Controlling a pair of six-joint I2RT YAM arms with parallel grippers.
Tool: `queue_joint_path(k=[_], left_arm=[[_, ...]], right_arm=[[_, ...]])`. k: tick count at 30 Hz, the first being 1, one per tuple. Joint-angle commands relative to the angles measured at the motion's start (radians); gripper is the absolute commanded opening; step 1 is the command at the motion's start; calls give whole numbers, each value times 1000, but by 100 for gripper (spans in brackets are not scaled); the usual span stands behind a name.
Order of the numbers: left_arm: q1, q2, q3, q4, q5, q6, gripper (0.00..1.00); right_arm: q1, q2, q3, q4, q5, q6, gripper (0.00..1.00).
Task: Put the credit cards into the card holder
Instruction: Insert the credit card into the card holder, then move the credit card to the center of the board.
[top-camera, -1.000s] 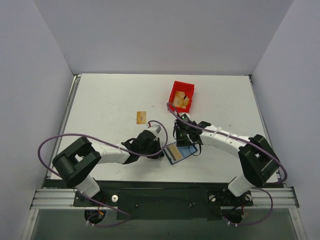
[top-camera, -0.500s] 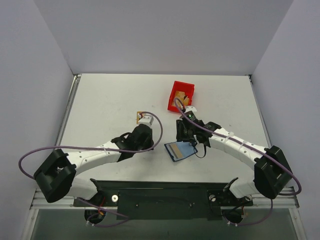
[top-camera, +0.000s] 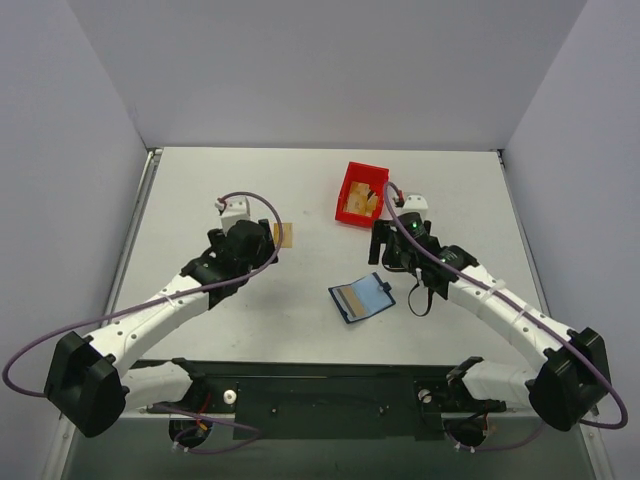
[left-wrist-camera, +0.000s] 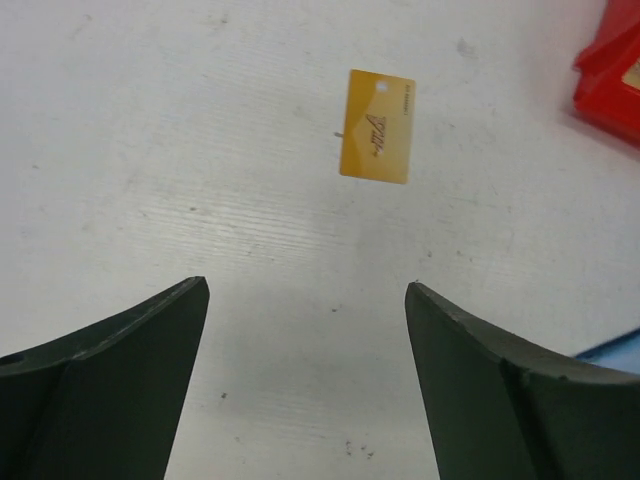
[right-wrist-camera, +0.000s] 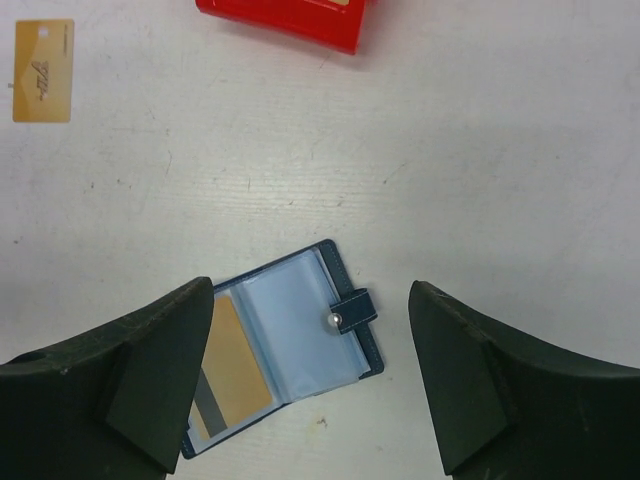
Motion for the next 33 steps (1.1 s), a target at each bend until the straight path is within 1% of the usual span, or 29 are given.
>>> queue_joint_path(k=[1, 3, 4, 6, 8, 9, 10, 12, 14, 17, 20, 21, 23, 24, 25, 26, 27, 28, 29, 30, 31, 33], left_arm=[[88, 9, 74, -106, -39, -53, 93], [107, 29, 96, -146, -70, -73, 96], [113, 35, 106, -169, -87, -77, 97], [117, 34, 111, -184, -106, -93, 97], [119, 14, 100, -166, -108, -93, 97], [119, 6, 93, -150, -104, -81, 97], [119, -8, 81, -126, -94, -74, 97], [119, -14, 71, -95, -79, -34, 97], [119, -9, 79, -100, -79, -26, 95], [119, 8, 93, -109, -91, -26, 93], [124, 24, 110, -135, -104, -69, 92], [127, 35, 119, -152, -99, -83, 92], [127, 58, 134, -187, -84, -122, 91], [127, 66, 139, -195, -76, -136, 87], [127, 83, 149, -221, -74, -141, 85], [128, 92, 154, -238, -73, -165, 84], [127, 106, 165, -265, -77, -175, 84], [127, 109, 168, -276, -82, -188, 81], [127, 109, 169, -288, -82, -193, 80], [127, 107, 162, -284, -73, -196, 79], [127, 94, 154, -261, -65, -187, 77], [127, 71, 127, -207, -47, -164, 73]], right_arm=[[-4, -101, -58, 92, 84, -67, 77], [-12, -111, -71, 114, 108, -67, 81], [-14, -111, -76, 132, 113, -90, 84], [-14, -114, -91, 164, 141, -87, 88], [-29, -109, -91, 160, 138, -54, 94], [-47, -97, -84, 151, 104, -50, 95], [-55, -85, -67, 125, 81, -40, 99], [-73, -42, -29, 79, 52, -21, 100], [-78, 12, 8, 48, 44, -17, 100], [-79, 73, 40, 69, -8, -17, 100], [-76, 154, 85, 117, -94, -15, 93], [-73, 178, 117, 129, -115, -15, 91], [-58, 256, 181, 137, -163, -17, 85], [-41, 315, 214, 135, -177, -20, 84], [-31, 342, 270, 131, -177, -24, 80], [-12, 403, 298, 128, -177, -29, 79], [-1, 431, 356, 125, -207, -32, 76], [15, 490, 382, 123, -217, -30, 76], [22, 520, 440, 125, -223, -23, 71], [26, 584, 474, 125, -244, -17, 69], [29, 613, 529, 118, -262, 0, 65], [28, 710, 619, 115, -305, 23, 62]])
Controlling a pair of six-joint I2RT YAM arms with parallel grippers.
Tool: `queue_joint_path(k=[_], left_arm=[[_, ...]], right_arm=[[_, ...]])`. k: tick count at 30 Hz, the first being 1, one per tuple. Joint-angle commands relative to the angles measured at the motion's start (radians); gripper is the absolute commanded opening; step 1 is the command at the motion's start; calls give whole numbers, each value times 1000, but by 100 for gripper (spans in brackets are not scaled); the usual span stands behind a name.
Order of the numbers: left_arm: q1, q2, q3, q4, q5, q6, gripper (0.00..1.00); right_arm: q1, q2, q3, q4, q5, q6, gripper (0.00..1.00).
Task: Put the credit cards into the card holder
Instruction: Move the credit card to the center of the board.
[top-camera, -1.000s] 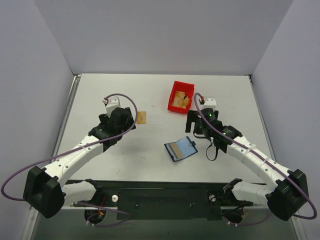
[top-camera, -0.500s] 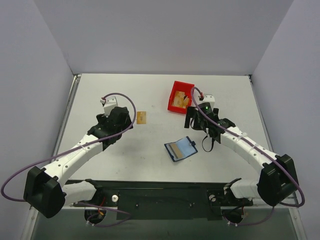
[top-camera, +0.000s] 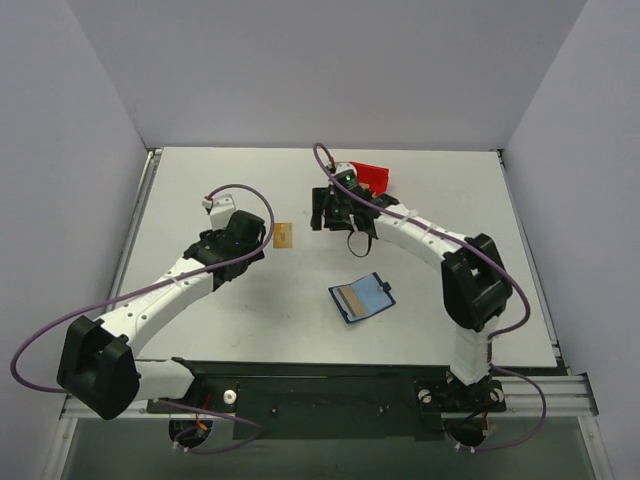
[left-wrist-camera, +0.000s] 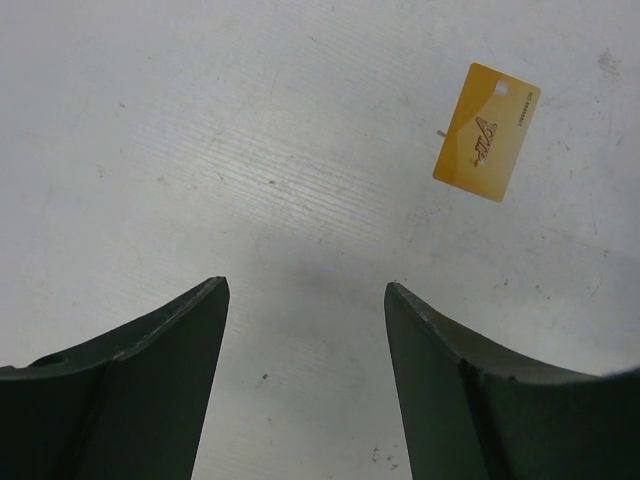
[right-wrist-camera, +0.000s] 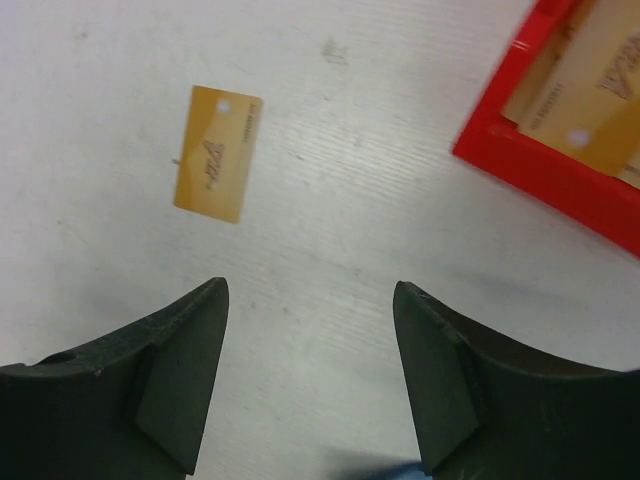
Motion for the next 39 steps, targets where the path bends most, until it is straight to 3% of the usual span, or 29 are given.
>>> queue_joint_path(k=[1, 6, 8, 10, 12, 16, 23, 30, 39], left_arm=[[5, -48, -17, 68, 34, 2, 71], [24, -14, -19, 118, 48, 14, 61], [37, 41, 10, 124, 67, 24, 52], [44, 84, 21, 189, 88, 53, 39], [45, 121, 18, 265, 93, 76, 20], [64, 216, 58, 320, 74, 93, 0], [110, 388, 111, 433, 131, 113, 0], [205, 506, 79, 614, 352, 114, 0], [212, 583, 87, 670, 455, 127, 0]], right_arm=[[11, 175, 188, -3, -111, 47, 61], [8, 333, 357, -29, -169, 83, 53], [5, 403, 408, -32, -185, 96, 49], [0, 448, 459, -48, -198, 109, 45], [-6, 479, 492, -57, -223, 126, 41], [-26, 511, 522, -57, -255, 158, 35], [-38, 556, 574, -94, -310, 162, 29], [-38, 583, 600, -135, -350, 187, 21], [-37, 618, 614, -184, -392, 227, 7]])
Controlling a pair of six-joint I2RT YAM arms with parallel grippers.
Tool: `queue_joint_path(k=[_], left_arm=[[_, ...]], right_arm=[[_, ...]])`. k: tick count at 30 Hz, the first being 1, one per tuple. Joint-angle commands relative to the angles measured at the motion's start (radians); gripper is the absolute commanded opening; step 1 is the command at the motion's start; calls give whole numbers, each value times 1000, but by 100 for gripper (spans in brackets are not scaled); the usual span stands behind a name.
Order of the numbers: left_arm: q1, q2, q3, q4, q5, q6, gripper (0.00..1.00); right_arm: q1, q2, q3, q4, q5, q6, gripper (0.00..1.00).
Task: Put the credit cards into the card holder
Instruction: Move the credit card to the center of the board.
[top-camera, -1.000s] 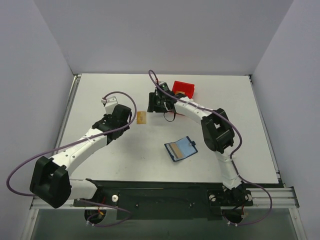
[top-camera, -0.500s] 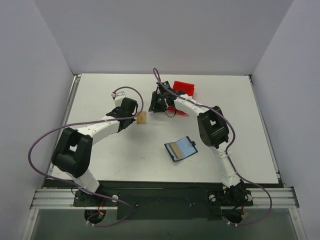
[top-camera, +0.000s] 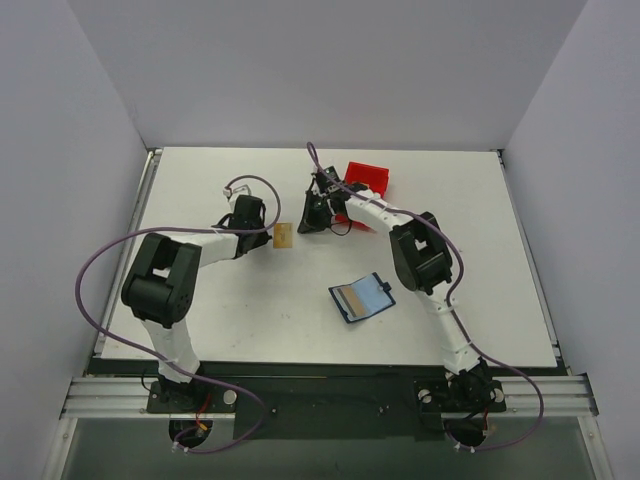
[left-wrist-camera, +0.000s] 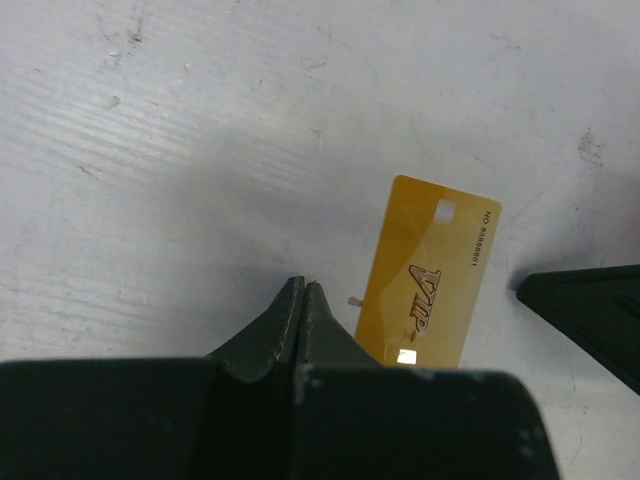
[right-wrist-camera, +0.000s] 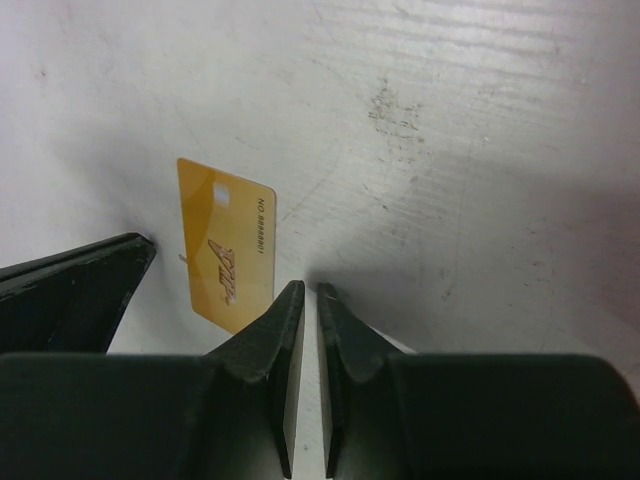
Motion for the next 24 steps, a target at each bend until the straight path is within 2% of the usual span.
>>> queue_joint_path(k=[1, 12, 24], left_arm=[[-1, 21, 10, 83, 80, 15, 0], [-9, 44, -7, 120, 146, 13, 0], [-61, 21, -56, 115, 147, 3, 0]], right_arm=[[6, 17, 37, -65, -37, 29, 6], [17, 56, 48, -68, -115, 30, 4], [41, 54, 16, -68, -153, 18, 4]])
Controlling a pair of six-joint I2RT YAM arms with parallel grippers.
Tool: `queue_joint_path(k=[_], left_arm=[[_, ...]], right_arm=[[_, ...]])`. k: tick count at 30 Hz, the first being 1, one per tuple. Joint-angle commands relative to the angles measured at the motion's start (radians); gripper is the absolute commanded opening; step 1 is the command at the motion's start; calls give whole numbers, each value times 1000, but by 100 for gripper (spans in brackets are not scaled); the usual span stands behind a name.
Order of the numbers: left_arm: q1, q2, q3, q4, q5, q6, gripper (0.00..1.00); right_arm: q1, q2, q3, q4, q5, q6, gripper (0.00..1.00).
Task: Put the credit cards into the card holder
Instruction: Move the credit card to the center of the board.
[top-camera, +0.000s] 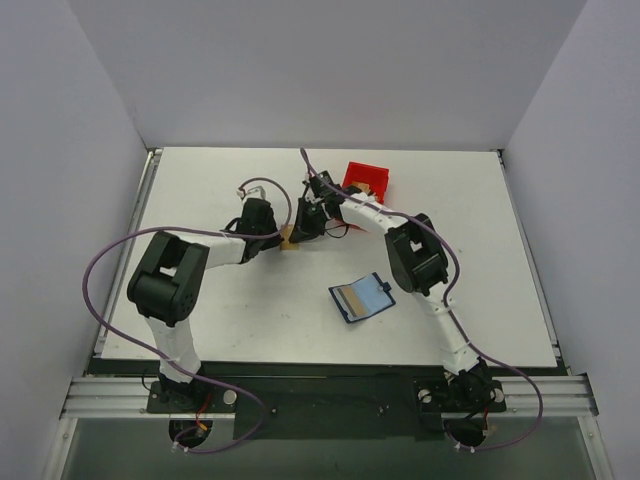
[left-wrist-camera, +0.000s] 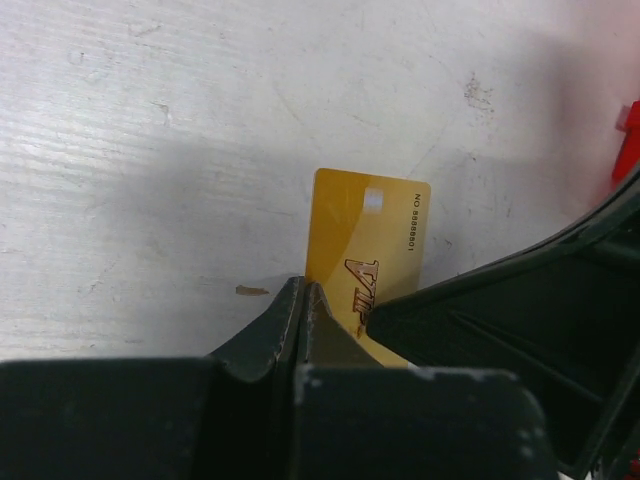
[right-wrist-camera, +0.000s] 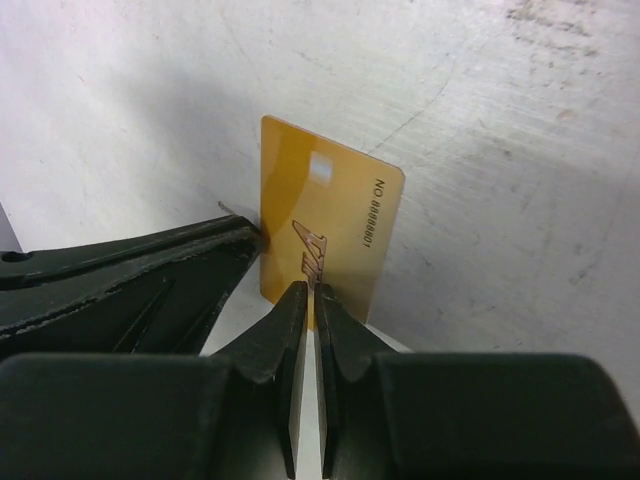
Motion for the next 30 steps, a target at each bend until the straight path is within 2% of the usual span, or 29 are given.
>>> queue_joint_path(k=[1, 9, 19, 26, 30], left_arm=[[-13, -14, -47, -8, 29, 0, 0], [-44, -74, -142, -8, 28, -25, 0], [-90, -229, -286, -86, -25, -88, 0], [-67, -350, -185, -224, -120, -67, 0], [-40, -334, -101, -206, -126, -42, 0]], right_arm=[[17, 15, -10, -25, -21, -9, 4], [46, -46, -133, 1, 4, -9, 3], [100, -224, -438, 87, 42, -4, 1], [57, -387, -446, 122, 56, -44, 3], [-1, -430, -431, 125, 47, -61, 7]])
